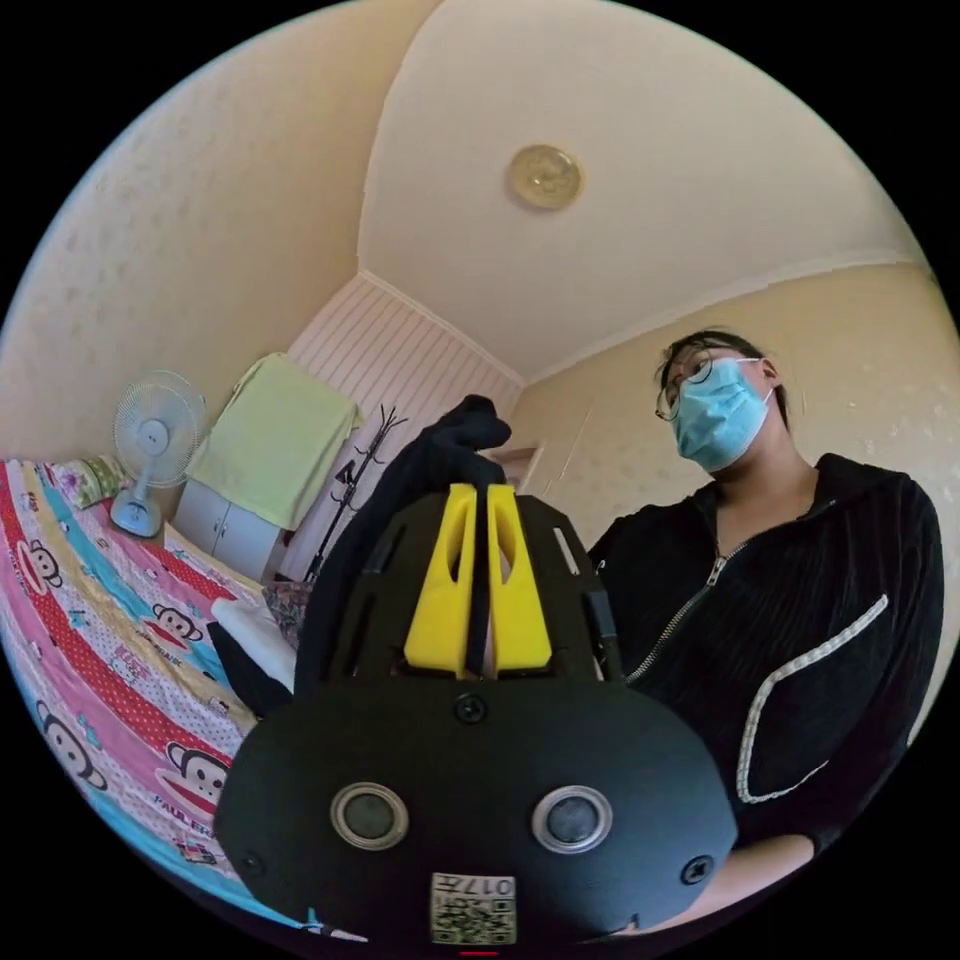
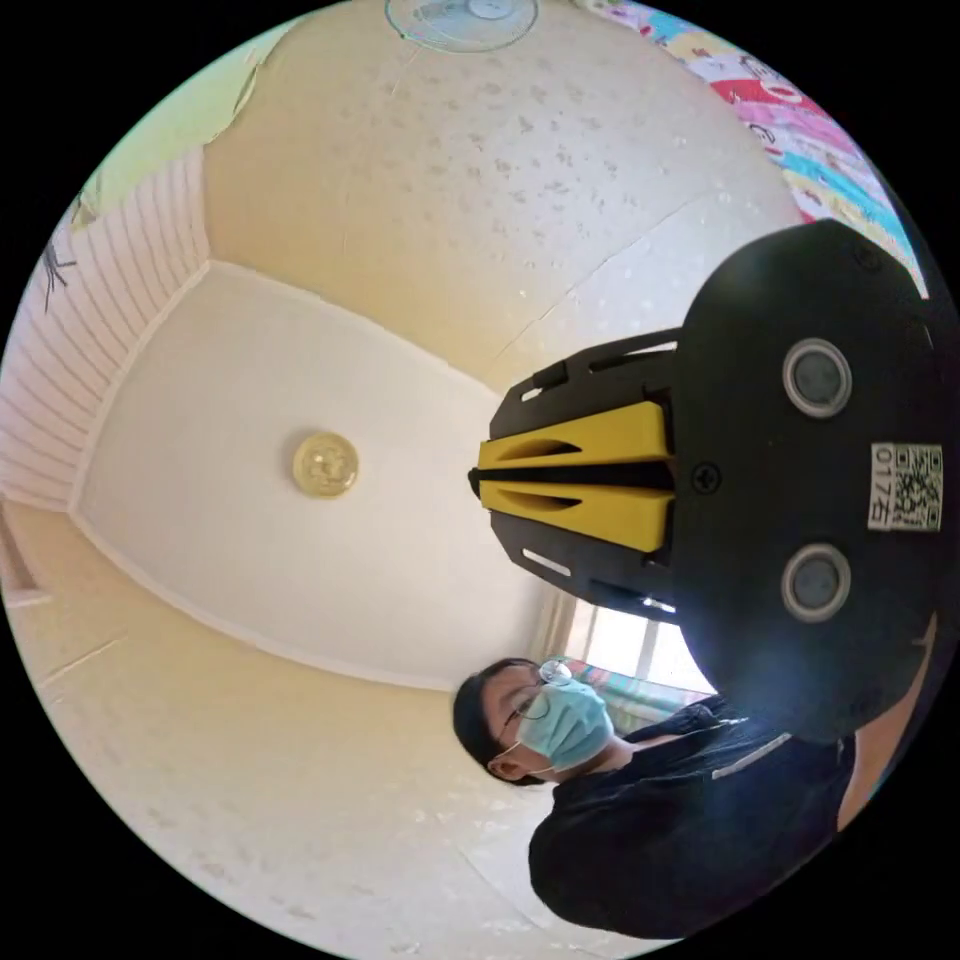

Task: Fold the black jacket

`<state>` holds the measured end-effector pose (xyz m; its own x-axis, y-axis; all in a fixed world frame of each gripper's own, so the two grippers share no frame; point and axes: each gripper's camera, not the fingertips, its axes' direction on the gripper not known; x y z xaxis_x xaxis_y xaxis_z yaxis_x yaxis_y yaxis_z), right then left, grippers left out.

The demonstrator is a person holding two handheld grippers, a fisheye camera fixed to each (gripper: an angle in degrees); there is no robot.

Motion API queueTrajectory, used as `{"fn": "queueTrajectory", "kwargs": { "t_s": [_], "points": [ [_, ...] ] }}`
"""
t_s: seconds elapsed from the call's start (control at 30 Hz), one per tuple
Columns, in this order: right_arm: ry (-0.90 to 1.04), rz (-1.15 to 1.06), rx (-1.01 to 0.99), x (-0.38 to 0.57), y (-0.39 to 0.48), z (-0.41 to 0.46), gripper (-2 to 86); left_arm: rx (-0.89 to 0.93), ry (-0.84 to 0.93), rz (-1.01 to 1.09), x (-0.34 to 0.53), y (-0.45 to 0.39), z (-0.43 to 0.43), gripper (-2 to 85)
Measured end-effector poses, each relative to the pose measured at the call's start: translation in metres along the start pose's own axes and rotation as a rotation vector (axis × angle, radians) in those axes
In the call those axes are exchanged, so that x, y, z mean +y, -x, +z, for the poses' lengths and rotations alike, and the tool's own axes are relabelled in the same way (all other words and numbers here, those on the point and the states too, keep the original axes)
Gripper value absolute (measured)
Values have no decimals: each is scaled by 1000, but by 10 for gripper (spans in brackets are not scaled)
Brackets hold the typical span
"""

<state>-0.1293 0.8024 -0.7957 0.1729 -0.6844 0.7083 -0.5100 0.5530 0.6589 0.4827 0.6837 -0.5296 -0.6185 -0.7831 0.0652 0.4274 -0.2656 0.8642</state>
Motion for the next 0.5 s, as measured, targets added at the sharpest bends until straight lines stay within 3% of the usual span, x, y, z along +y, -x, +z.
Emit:
{"fn": "queueTrajectory", "kwargs": {
  "t_s": [0.23,0.33,0.5],
  "points": [
    [357,-100,-2,7,9,44,25,-264,-141,274,-72,-106,-70,-6],
    [482,-120,-26,16,10,58,25,-319,-171,376,-97,-146,-78,-5],
    [859,-169,-112,49,15,98,27,-347,-189,496,-130,-197,-80,-4]
  ]
}}
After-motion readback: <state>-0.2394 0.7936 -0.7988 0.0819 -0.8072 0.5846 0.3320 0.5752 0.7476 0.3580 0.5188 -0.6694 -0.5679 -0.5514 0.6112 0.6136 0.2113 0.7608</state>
